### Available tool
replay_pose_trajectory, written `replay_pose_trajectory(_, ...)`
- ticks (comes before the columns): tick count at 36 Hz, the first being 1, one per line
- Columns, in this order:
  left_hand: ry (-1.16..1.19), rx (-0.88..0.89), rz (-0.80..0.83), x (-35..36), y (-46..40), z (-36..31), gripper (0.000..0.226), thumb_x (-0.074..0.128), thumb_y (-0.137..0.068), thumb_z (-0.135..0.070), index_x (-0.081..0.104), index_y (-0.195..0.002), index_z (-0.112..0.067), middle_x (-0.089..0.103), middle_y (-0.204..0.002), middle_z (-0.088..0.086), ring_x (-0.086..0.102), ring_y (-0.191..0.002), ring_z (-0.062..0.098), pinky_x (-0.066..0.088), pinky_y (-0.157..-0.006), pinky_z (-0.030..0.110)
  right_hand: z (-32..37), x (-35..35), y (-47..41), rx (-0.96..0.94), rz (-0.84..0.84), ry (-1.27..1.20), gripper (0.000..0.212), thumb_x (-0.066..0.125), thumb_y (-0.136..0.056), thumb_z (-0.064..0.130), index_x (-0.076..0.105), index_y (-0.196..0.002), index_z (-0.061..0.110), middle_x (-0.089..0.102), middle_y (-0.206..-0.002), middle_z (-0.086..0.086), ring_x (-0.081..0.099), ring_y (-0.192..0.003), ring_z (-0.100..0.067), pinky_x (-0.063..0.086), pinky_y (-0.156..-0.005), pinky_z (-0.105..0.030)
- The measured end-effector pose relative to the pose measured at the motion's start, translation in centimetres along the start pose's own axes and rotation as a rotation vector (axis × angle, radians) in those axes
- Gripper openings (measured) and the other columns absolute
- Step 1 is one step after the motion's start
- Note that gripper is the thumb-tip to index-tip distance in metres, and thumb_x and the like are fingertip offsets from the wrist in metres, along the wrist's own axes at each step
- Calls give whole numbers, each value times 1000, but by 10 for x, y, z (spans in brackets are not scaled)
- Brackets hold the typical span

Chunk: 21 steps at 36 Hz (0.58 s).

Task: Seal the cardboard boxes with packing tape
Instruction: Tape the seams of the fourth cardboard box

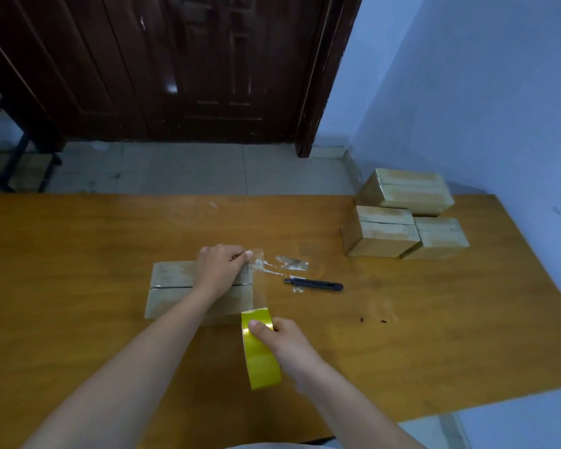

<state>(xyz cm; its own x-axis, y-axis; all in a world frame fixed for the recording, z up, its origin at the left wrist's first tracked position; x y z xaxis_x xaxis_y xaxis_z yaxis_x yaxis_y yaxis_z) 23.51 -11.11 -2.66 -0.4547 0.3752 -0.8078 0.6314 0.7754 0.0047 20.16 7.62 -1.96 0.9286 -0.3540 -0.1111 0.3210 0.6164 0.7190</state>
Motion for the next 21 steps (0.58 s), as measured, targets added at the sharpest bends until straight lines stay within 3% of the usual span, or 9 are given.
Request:
replay_pose_trajectory(5,-11,1,-28,0,-1,0,30,54,-96,-36,73,-81,-19,71,-80,6,61,-81,27,25,-67,31,2,-1,-2,11,-10,-18,33,59,-90,44,57,-94,11,58,-86,-9,59,-78,-21,46,-69,-30)
replay_pose_trajectory(9,-42,4,-22,3,-2,1,34,52,-96,-39,71,-77,-17,70,-75,4,61,-78,28,26,-66,31,0,5,-3,19,-57,-10,77,59,-66,66,56,-101,-3,57,-87,-8,59,-80,-22,47,-74,-35)
replay_pose_trajectory(11,-62,-7,-18,4,-2,2,37,49,-96,-43,72,-81,-18,70,-77,4,61,-79,27,27,-68,31,-1,6,-4,20,-75,0,85,56,-59,71,57,-106,0,60,-91,-8,63,-87,-28,50,-80,-40)
replay_pose_trajectory(15,-71,-26,-9,5,-2,2,37,48,-97,-42,72,-84,-17,71,-81,6,61,-83,29,26,-71,33,-1,7,-9,44,-89,0,80,56,-61,70,59,-103,2,61,-90,-10,62,-84,-25,50,-81,-40)
replay_pose_trajectory(18,-68,-45,-18,4,-2,3,34,51,-96,-40,74,-86,-17,72,-83,10,63,-86,31,32,-75,34,8,7,-4,43,-103,-6,62,57,-67,67,55,-95,11,56,-89,-9,58,-84,-24,46,-77,-36)
replay_pose_trajectory(21,-52,-51,-47,3,-1,4,48,42,-92,-49,74,-83,-14,71,-78,12,63,-80,32,35,-72,35,8,0,-4,73,-139,19,58,54,-90,52,46,-126,8,54,-116,-10,53,-110,-26,42,-92,-34)
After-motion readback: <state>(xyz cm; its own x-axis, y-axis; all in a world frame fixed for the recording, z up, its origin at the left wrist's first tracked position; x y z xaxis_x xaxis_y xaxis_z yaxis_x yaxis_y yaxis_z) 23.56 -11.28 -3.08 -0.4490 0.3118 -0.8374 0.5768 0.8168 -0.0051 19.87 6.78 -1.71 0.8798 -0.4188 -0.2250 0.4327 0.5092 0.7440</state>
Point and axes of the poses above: each hand's wrist, its own y-axis away from the middle knuckle, its own x-axis out of the palm, z = x × y, the point moved 5 cm from there along -y, towards the middle knuckle
